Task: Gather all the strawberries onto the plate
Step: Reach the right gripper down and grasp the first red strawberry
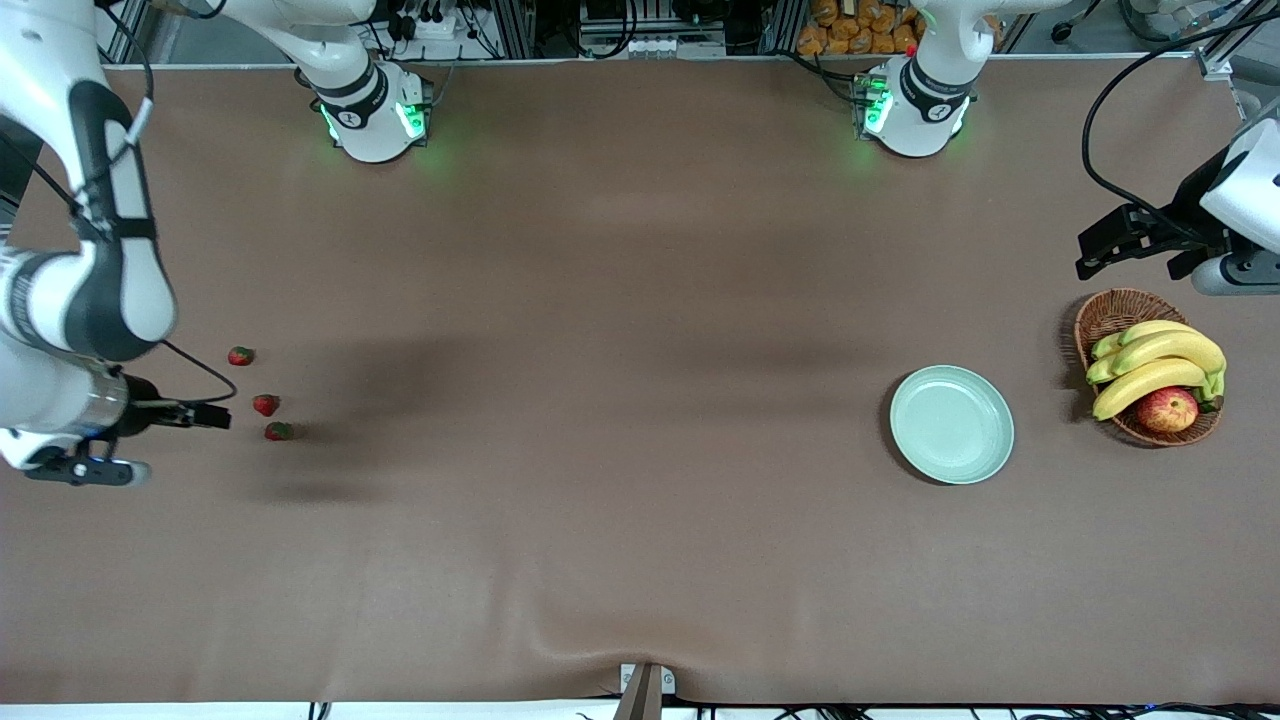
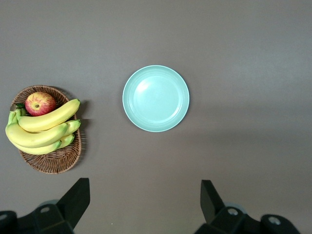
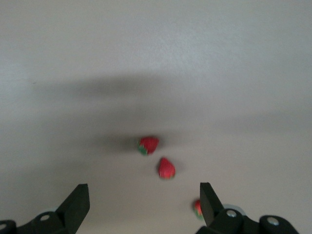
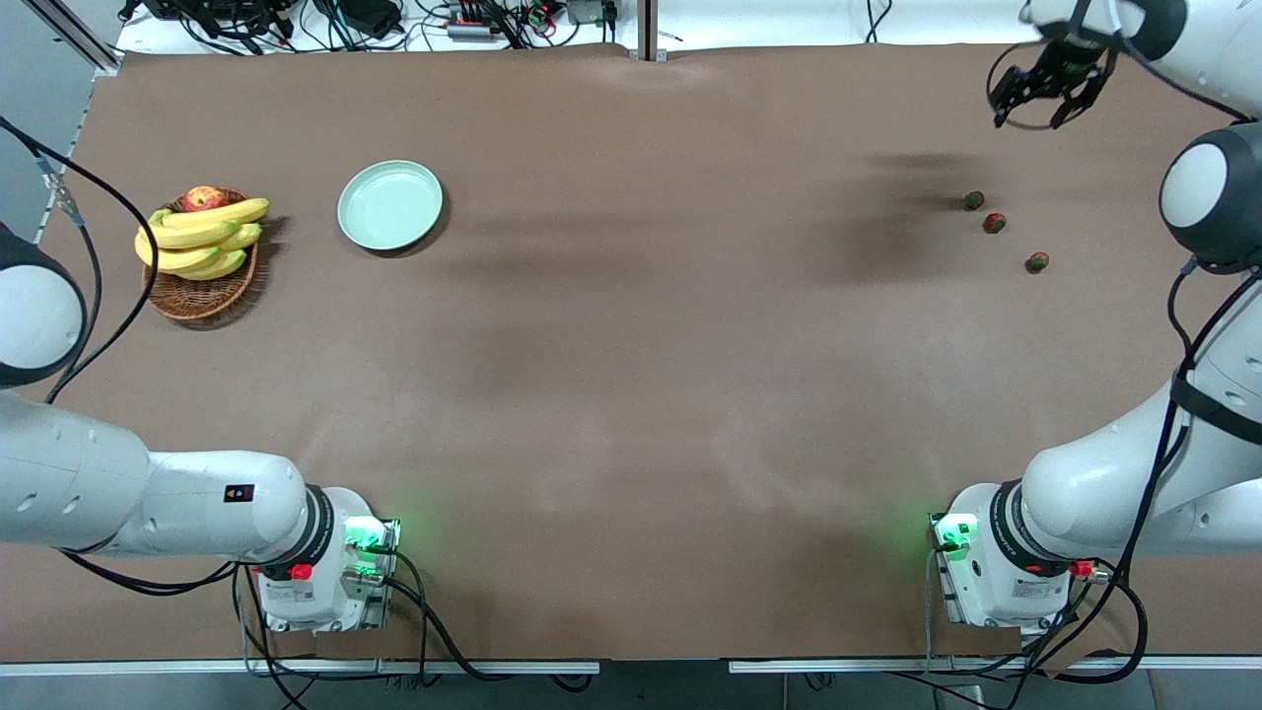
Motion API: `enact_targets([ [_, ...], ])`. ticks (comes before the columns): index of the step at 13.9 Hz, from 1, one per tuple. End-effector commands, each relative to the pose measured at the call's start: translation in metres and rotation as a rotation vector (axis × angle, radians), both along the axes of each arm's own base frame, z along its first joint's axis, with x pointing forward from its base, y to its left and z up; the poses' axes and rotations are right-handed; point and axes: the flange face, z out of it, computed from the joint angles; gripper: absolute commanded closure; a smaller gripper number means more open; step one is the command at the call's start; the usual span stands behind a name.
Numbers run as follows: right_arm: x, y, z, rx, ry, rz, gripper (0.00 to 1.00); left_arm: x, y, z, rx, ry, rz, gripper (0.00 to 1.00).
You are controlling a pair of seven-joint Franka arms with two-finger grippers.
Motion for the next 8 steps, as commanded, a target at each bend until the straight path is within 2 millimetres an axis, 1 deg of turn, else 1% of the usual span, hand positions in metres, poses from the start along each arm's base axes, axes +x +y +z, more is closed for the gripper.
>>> enact_targets([
  [1, -0.017, -0.002, -0.040, -0.006, -0.034, 0.044, 0.00, -0.002, 0.000, 0.003, 0.002, 0.004, -0.007, 0.00],
  [3, -0.017, -0.001, -0.069, -0.010, -0.046, 0.053, 0.00, -0.001, 0.001, 0.002, 0.002, 0.004, -0.003, 0.00],
  [6, -0.014, -0.002, -0.096, -0.013, -0.056, 0.091, 0.00, -0.002, 0.002, 0.001, 0.002, 0.007, -0.003, 0.00],
  [8, -0.016, -0.001, -0.109, -0.009, -0.038, 0.100, 0.00, -0.001, 0.007, 0.002, 0.002, 0.005, 0.004, 0.00],
])
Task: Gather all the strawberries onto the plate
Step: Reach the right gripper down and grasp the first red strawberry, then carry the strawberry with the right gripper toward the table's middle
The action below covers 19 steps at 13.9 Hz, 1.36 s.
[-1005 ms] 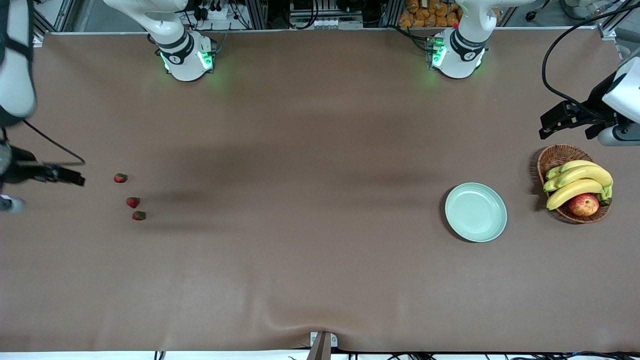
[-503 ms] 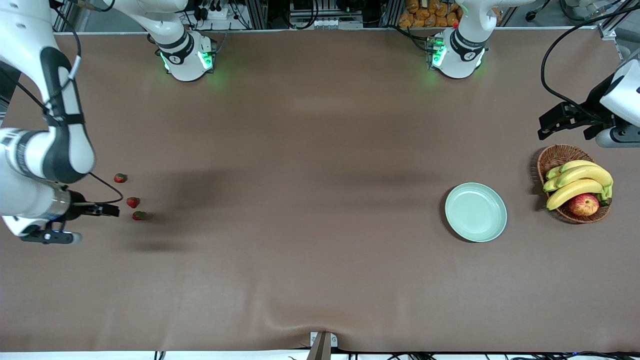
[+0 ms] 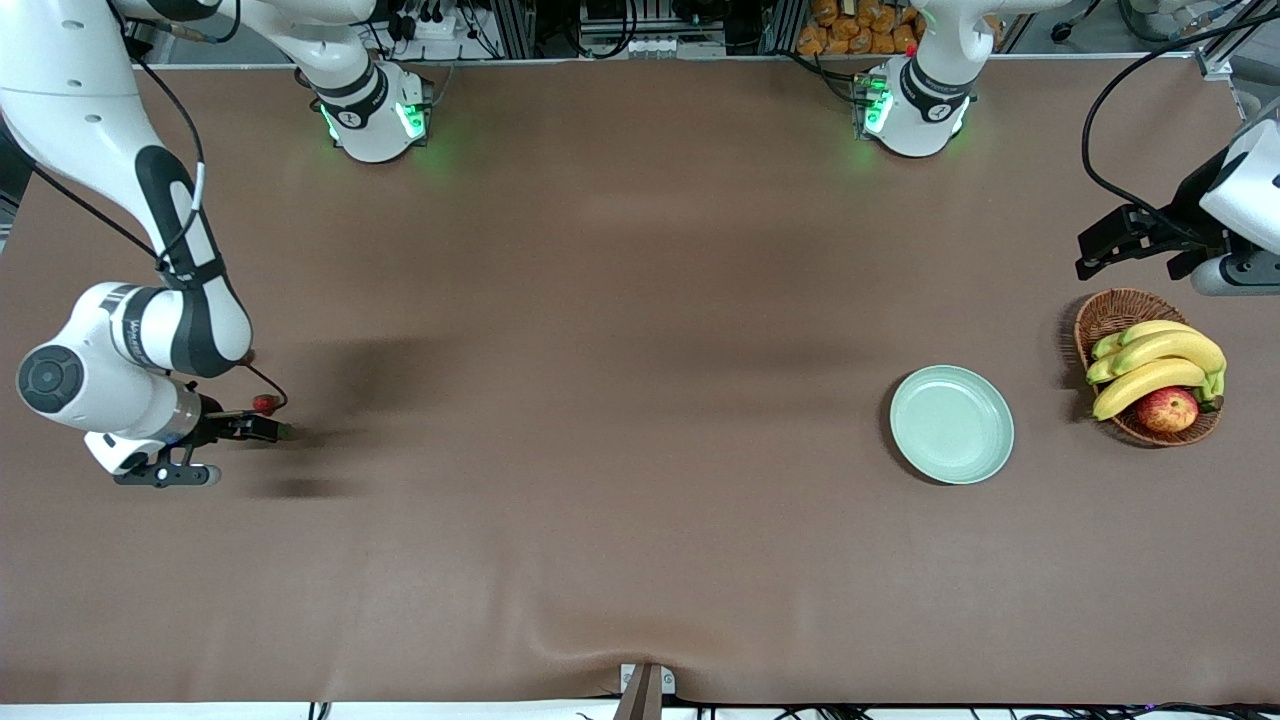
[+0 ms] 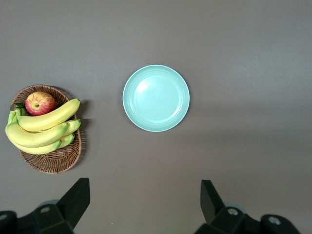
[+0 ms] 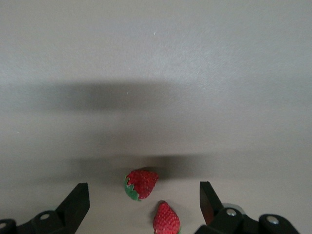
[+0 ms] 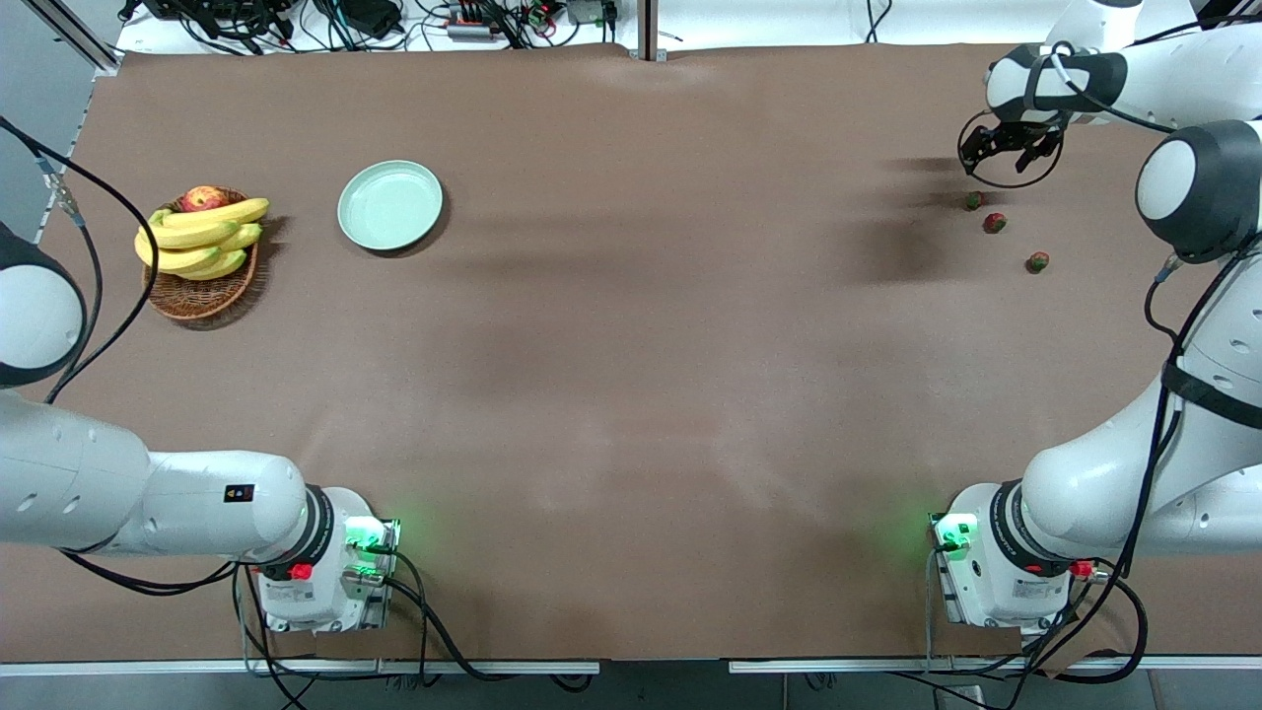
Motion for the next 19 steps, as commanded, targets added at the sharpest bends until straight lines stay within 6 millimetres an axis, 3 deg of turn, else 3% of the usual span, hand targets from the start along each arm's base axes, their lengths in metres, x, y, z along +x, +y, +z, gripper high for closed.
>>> enact_targets([
  [1, -0.002, 0.001, -0.016, 0.001, 0.013, 0.032, 0.00, -0.001, 0.005, 0.003, 0.002, 0.004, 0.002, 0.00],
  [5, -0.006, 0.010, -0.039, 0.006, 0.050, 0.044, 0.00, -0.001, 0.005, 0.003, 0.002, 0.001, 0.000, 0.00],
  [14, -0.009, 0.005, -0.048, 0.008, 0.062, 0.036, 0.00, 0.000, 0.005, 0.000, 0.002, 0.007, -0.033, 0.00],
  [16, -0.010, 0.004, -0.047, 0.010, 0.065, 0.033, 0.84, 0.002, 0.005, -0.004, 0.001, 0.015, -0.033, 0.00],
  [17, -0.010, 0.005, -0.049, 0.013, 0.069, 0.033, 1.00, 0.002, 0.004, -0.003, 0.001, 0.012, -0.035, 0.00],
  [19, -0.011, 0.003, -0.049, 0.013, 0.069, 0.040, 1.00, 0.003, 0.004, -0.004, 0.001, 0.012, -0.035, 0.00],
])
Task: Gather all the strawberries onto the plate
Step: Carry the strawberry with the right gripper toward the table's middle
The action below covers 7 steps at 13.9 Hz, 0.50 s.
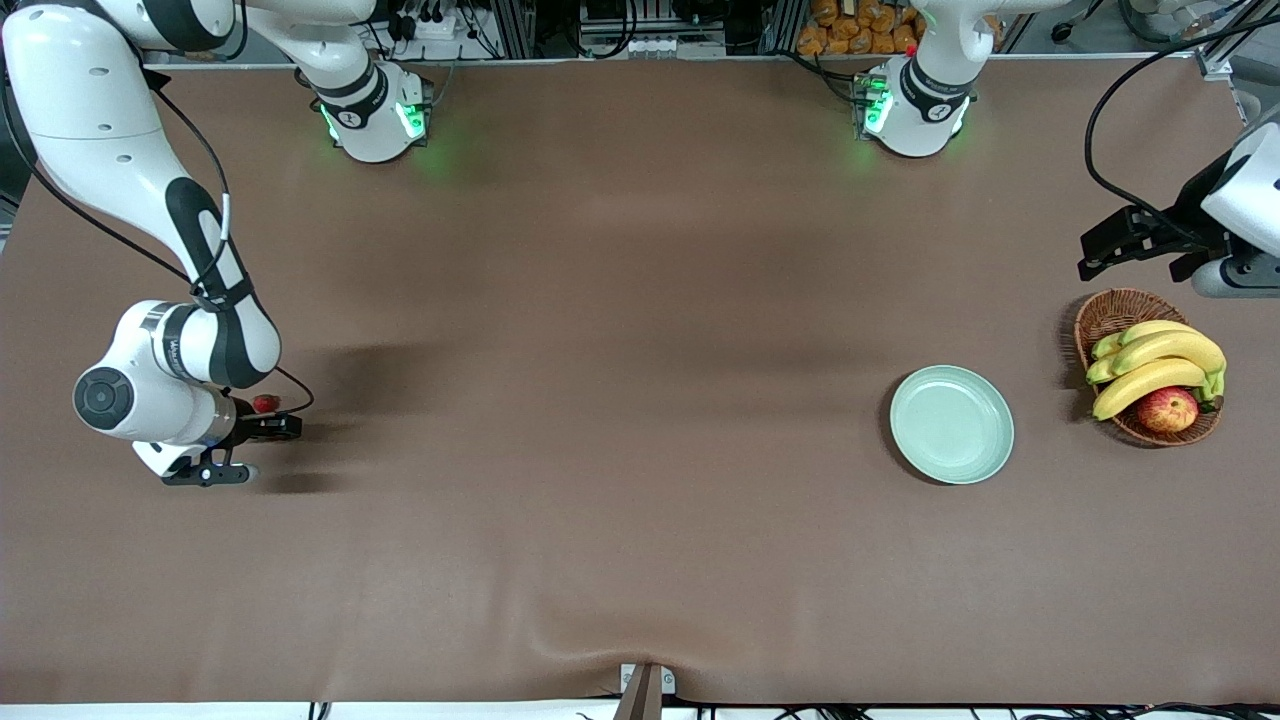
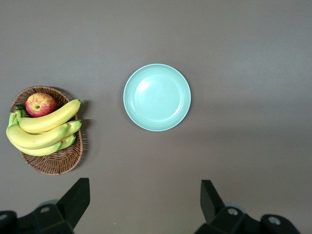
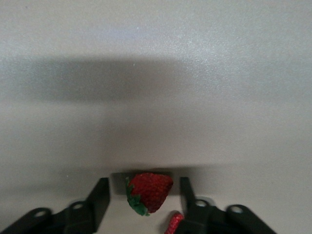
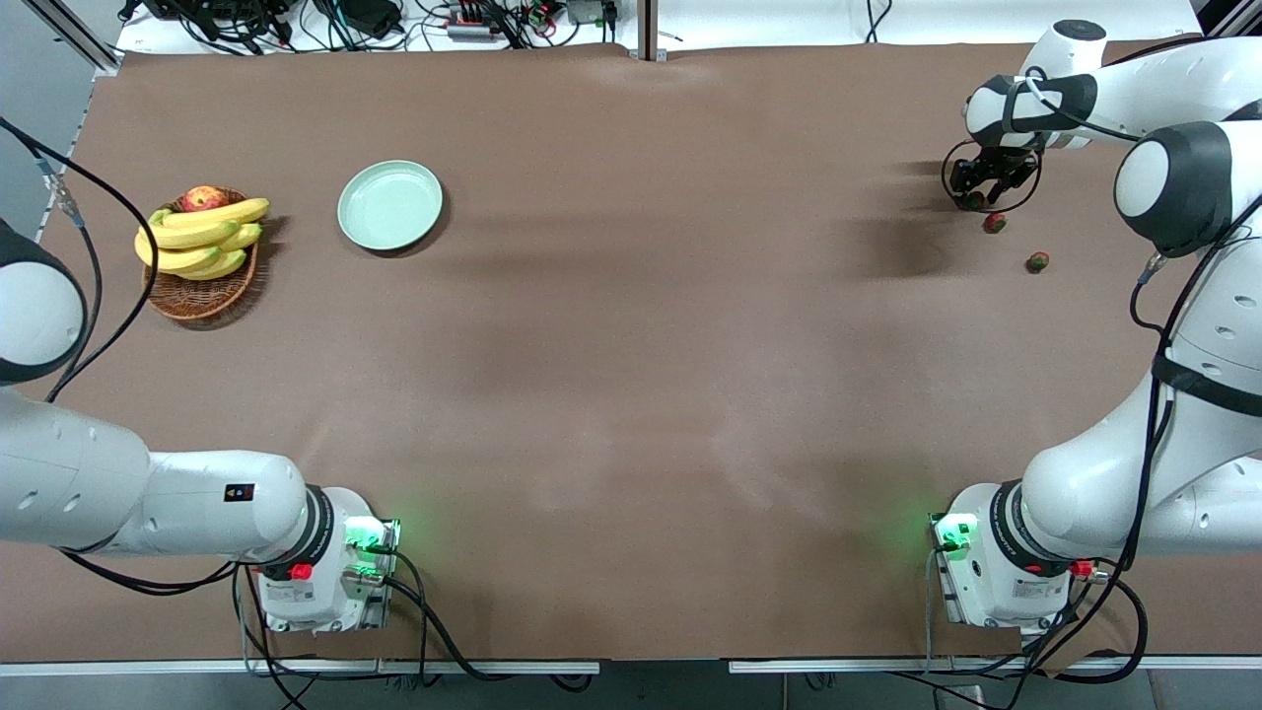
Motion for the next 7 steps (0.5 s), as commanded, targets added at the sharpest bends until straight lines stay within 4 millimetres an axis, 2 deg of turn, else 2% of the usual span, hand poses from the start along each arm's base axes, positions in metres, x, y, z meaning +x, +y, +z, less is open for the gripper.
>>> enact_targets([
  [1, -0.002, -0.004, -0.002, 0.004, -0.001, 0.030, 1.00, 0.000, 0.002, 0.000, 0.001, 0.005, -0.015, 0.00],
  [4, 0.001, -0.001, 0.003, 0.006, -0.011, 0.037, 1.00, 0.001, 0.002, 0.002, 0.001, 0.001, -0.015, 0.00],
  [7, 0.012, 0.023, 0.041, 0.022, -0.061, 0.114, 1.00, 0.000, 0.005, 0.003, 0.000, 0.001, -0.010, 0.00],
])
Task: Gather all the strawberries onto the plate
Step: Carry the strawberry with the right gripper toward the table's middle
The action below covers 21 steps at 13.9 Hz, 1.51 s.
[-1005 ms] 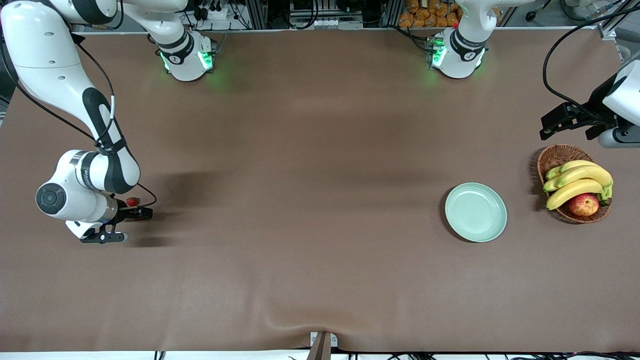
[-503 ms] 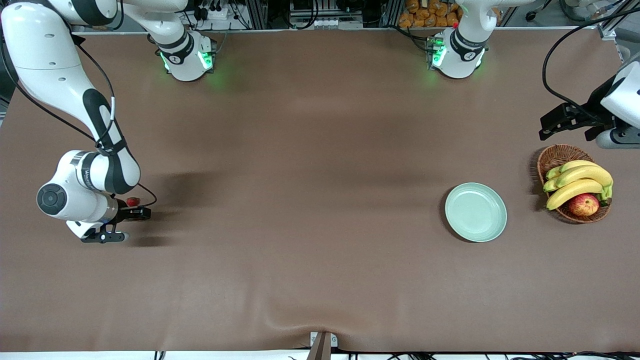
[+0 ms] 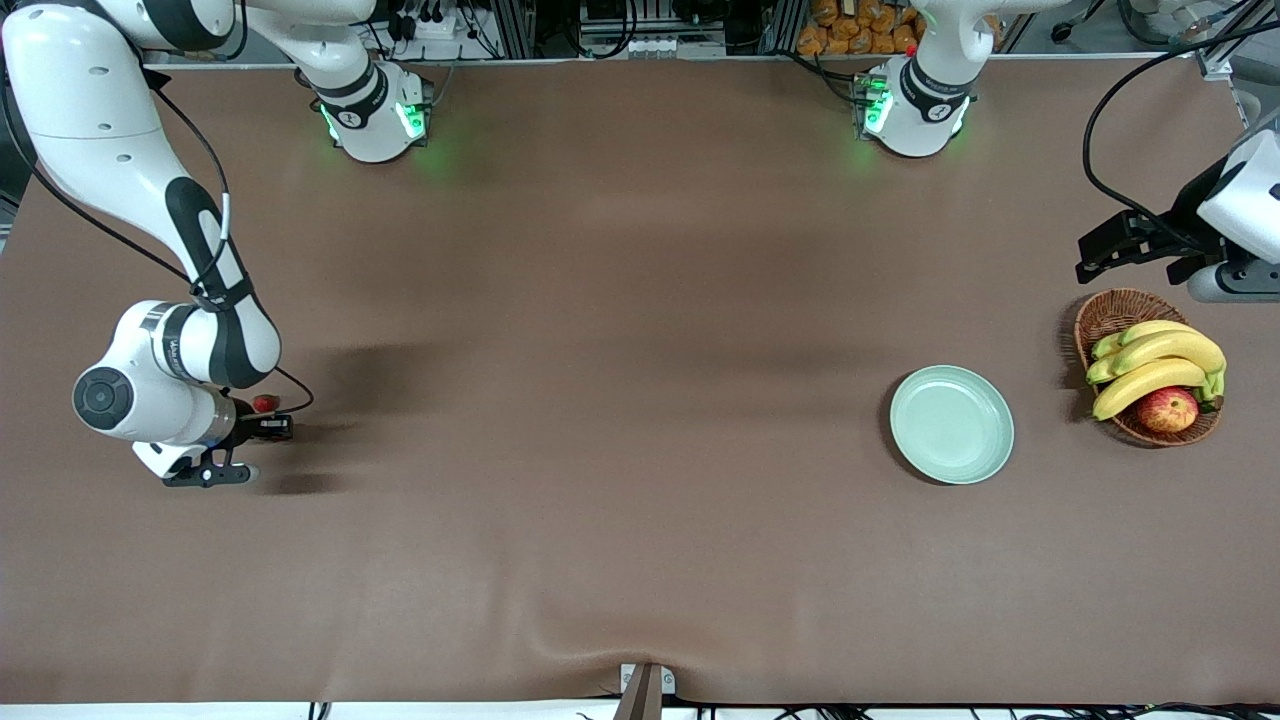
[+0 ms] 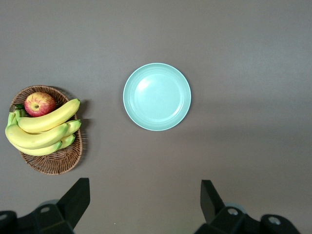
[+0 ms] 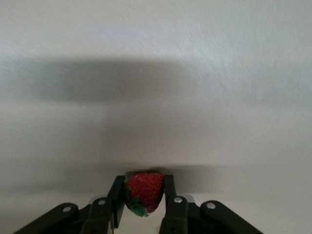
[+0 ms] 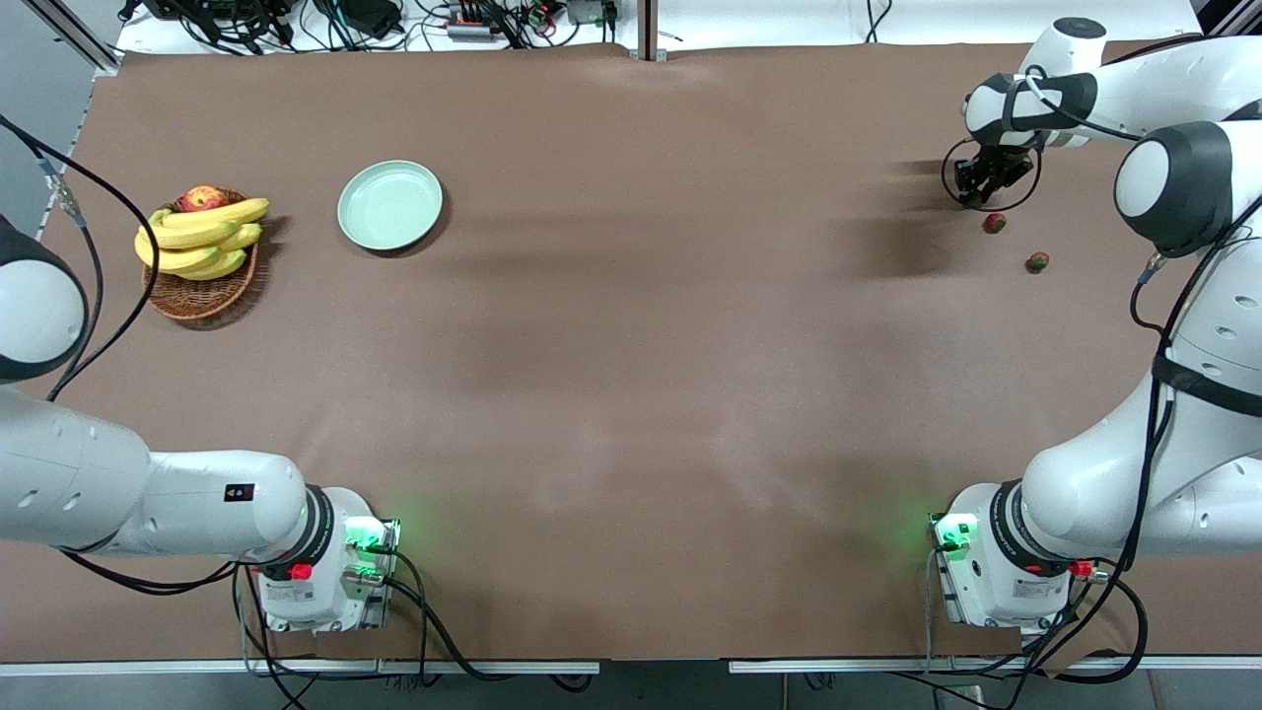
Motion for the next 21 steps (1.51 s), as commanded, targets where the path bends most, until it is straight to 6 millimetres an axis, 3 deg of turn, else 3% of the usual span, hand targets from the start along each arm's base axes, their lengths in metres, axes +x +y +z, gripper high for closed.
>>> enact_targets([
  [1, 0.010, 0.034, 0.045, 0.033, -0.049, 0.115, 1.00, 0.000, 0.007, 0.005, 0.001, -0.004, -0.006, 0.00],
  [3, 0.022, 0.075, 0.068, 0.071, -0.068, 0.213, 1.00, 0.000, 0.007, 0.004, 0.001, -0.003, -0.006, 0.00],
  [5, 0.033, 0.130, 0.085, 0.118, -0.107, 0.335, 1.00, 0.000, 0.007, 0.005, 0.001, -0.004, -0.006, 0.00],
  [9, 0.034, 0.282, 0.102, 0.168, -0.165, 0.537, 1.00, 0.001, 0.007, 0.005, -0.001, -0.012, -0.006, 0.00],
  [13, 0.007, 0.426, 0.100, 0.205, -0.216, 0.730, 1.00, 0.004, 0.006, -0.005, -0.001, 0.004, -0.003, 0.00],
  [17, -0.037, 0.530, 0.064, 0.257, -0.327, 0.859, 1.00, 0.010, 0.005, -0.019, -0.001, 0.027, 0.005, 0.00],
  [21, -0.091, 0.620, 0.041, 0.310, -0.355, 0.896, 1.00, 0.018, 0.000, -0.059, -0.001, 0.089, -0.003, 0.00],
])
